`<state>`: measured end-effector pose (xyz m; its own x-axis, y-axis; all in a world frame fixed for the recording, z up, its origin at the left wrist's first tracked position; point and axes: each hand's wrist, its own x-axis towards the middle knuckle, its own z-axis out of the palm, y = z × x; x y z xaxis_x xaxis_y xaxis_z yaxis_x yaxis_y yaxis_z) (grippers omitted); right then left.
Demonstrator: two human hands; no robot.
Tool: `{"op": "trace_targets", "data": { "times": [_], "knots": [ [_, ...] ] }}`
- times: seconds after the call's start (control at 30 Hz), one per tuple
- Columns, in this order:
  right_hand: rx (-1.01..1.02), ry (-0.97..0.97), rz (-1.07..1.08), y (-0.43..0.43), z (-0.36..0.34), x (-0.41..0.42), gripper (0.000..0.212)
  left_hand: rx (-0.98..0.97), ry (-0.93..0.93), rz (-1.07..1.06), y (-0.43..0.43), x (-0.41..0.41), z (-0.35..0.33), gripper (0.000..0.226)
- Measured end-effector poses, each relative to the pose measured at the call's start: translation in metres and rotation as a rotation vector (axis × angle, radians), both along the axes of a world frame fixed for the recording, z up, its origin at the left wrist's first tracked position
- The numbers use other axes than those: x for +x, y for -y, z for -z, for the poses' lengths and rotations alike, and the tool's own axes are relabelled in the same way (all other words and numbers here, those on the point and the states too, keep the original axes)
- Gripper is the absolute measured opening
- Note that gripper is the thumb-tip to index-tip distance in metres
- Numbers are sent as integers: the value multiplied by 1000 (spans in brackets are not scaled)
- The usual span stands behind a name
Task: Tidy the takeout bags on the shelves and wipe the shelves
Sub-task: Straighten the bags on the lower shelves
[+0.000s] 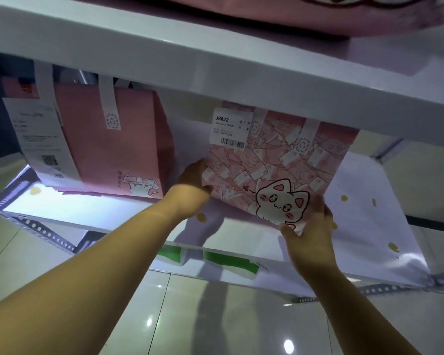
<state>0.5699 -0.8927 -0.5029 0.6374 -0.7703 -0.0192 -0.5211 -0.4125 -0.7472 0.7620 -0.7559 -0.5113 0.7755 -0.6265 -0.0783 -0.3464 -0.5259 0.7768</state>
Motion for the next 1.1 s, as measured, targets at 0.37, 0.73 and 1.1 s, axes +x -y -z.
{"op": "trace_targets", "data": {
  "times": [0.37,0.73,1.1],
  "knots": [
    [-4,26,-4,-2,-11,-12,68,-90,-7,-59,-20,-14,-3,41],
    [112,135,31,-77,15,-32,28,-123,-113,-132,-114,-78,9,20],
    [167,84,-199,-167,151,7,17,-65,-103,-168,-195,-68,142,18]
  ]
}}
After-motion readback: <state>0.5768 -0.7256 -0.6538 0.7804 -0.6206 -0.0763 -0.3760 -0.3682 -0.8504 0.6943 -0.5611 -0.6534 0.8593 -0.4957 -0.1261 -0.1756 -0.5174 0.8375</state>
